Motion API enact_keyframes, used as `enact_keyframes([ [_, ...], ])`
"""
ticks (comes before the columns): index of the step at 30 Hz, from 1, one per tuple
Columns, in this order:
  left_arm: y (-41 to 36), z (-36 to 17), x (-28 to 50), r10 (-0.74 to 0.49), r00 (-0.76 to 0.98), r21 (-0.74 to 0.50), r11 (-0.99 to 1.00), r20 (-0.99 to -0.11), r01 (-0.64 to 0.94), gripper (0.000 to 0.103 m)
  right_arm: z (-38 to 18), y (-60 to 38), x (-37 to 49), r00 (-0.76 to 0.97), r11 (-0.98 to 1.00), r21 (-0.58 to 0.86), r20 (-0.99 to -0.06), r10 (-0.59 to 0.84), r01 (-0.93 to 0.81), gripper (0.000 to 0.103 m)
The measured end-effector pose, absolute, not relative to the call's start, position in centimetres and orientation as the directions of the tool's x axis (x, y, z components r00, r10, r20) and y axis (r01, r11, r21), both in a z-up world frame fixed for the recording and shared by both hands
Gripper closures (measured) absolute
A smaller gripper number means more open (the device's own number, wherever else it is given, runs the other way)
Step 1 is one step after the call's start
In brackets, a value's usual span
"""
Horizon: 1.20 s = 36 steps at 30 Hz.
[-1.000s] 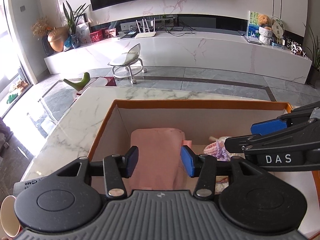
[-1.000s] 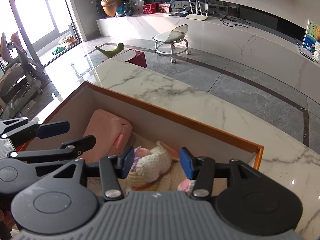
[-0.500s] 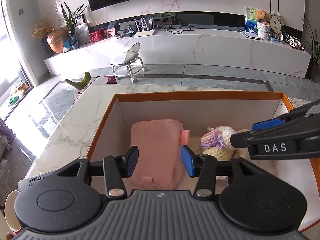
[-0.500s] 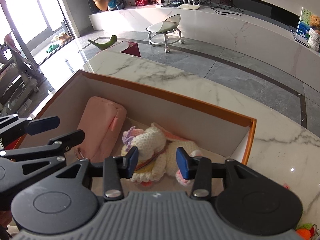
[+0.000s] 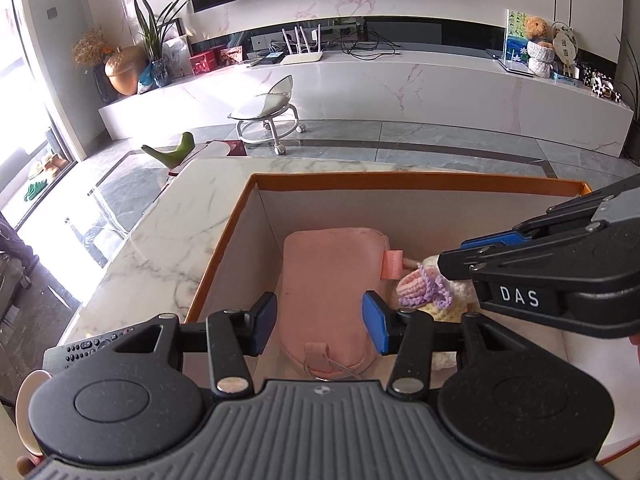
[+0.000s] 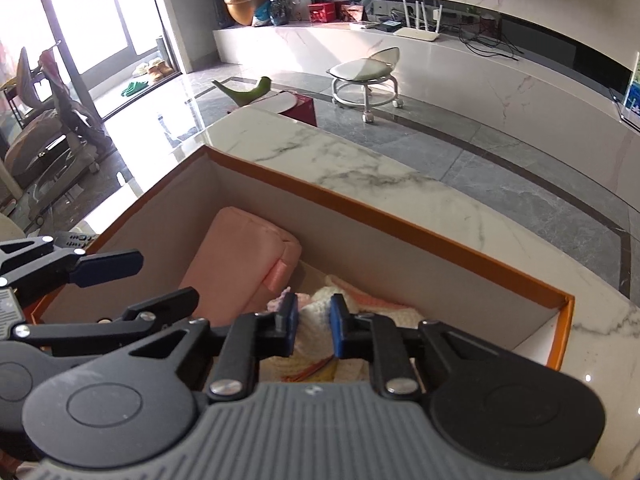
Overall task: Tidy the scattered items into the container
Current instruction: 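Open both tools to release the pink bag and crocheted doll inside the box, then withdraw both tools from the box toward the remaining plush toys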
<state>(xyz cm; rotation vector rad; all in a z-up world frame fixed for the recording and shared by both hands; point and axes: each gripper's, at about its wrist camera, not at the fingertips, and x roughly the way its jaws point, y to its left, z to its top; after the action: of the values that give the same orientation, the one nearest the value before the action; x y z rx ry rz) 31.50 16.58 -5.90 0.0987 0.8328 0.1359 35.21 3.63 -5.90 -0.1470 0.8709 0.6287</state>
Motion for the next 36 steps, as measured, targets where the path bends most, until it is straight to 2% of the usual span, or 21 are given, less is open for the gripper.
enact_keyframes([
  [2,16.7,-5.8,31.5,0.161,0.664,0.14,0.986,-0.73,-0.085,0.048,-5.5,4.1,35.0,0.477,0.79,0.126,-0.737,0.479,-0.6,0.103],
  [7,16.8,-5.8,31.2,0.165,0.664,0.141,0.986,-0.729,-0.09,0.048,-4.5,5.3,34.8,0.486,0.768,0.102,-0.72,0.495,-0.632,0.103],
  [19,14.9,-4.0,29.7,0.144,0.686,0.129,0.989,-0.713,-0.074,0.048,-3.8,2.1,33.2,0.503,0.815,0.123,-0.732,0.46,-0.566,0.102],
  [21,14.5,-3.4,29.1,0.139,0.692,0.123,0.99,-0.708,-0.073,0.048,-3.2,1.5,32.5,0.516,0.822,0.12,-0.725,0.456,-0.557,0.098],
  [25,13.6,-2.1,27.8,0.131,0.708,0.118,0.991,-0.694,-0.067,0.048,-1.8,0.1,31.1,0.545,0.834,0.113,-0.708,0.449,-0.54,0.097],
  [28,12.9,-1.0,26.7,0.121,0.723,0.111,0.992,-0.68,-0.062,0.046,-0.5,-1.0,29.6,0.576,0.843,0.098,-0.688,0.441,-0.529,0.089],
  [30,12.4,-0.2,25.9,0.115,0.733,0.106,0.993,-0.671,-0.059,0.043,0.4,-1.7,28.4,0.601,0.849,0.082,-0.671,0.434,-0.522,0.073],
  [32,11.9,0.5,25.2,0.107,0.742,0.099,0.994,-0.661,-0.055,0.04,1.3,-2.4,27.1,0.626,0.855,0.064,-0.653,0.426,-0.515,0.068],
  [36,10.6,1.4,23.6,0.104,0.76,0.1,0.994,-0.641,-0.052,0.032,2.9,-4.1,24.4,0.674,0.869,0.043,-0.613,0.412,-0.493,0.065],
])
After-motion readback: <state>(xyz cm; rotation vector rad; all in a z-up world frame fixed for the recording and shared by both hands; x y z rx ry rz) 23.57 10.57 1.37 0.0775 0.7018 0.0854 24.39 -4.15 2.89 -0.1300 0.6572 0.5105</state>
